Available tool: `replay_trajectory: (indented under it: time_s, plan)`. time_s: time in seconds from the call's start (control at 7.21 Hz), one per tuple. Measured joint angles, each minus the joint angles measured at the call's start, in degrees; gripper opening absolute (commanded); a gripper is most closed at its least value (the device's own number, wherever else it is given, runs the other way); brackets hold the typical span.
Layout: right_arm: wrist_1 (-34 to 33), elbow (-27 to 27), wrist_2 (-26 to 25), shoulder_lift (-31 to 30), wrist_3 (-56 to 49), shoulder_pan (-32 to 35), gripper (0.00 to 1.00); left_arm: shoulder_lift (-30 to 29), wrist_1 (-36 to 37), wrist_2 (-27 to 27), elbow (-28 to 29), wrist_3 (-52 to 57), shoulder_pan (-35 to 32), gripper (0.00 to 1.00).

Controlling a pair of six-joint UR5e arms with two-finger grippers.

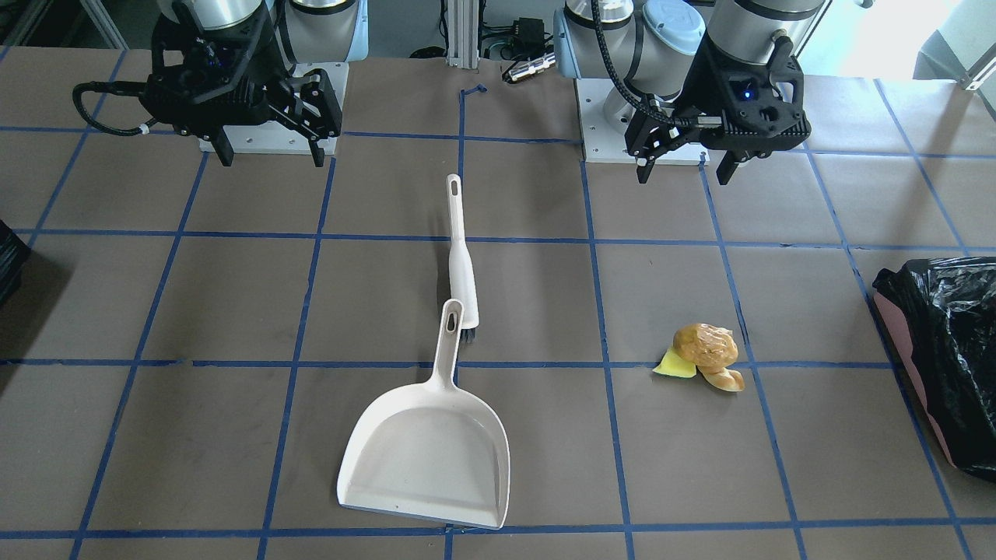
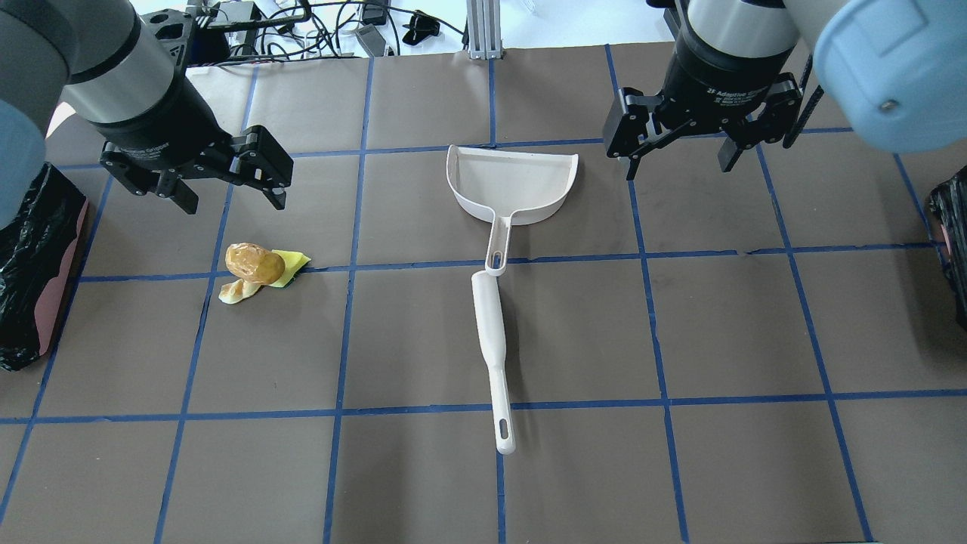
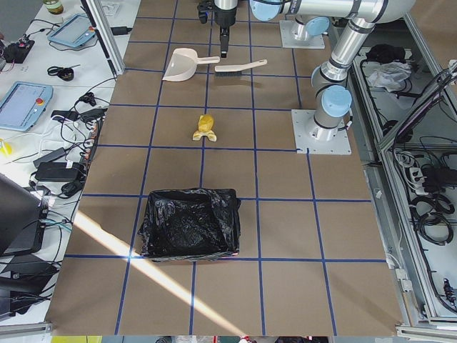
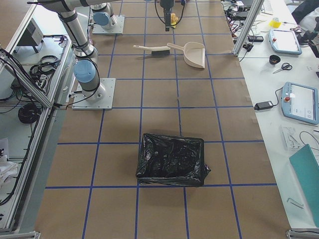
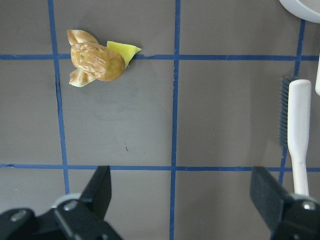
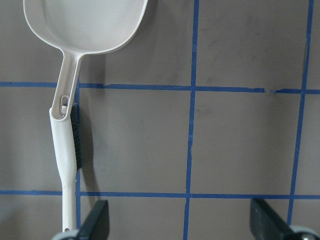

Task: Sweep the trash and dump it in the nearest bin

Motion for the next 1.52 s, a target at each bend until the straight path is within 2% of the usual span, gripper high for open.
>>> replay_trajectory:
  time_s: [1.52]
  plan:
    - [-0.4,-1.1,1.4,0.1,-0.4,-0.3,1.00,0.7,-1.7,-0.2,-0.1,-0.2,0.2,1.00]
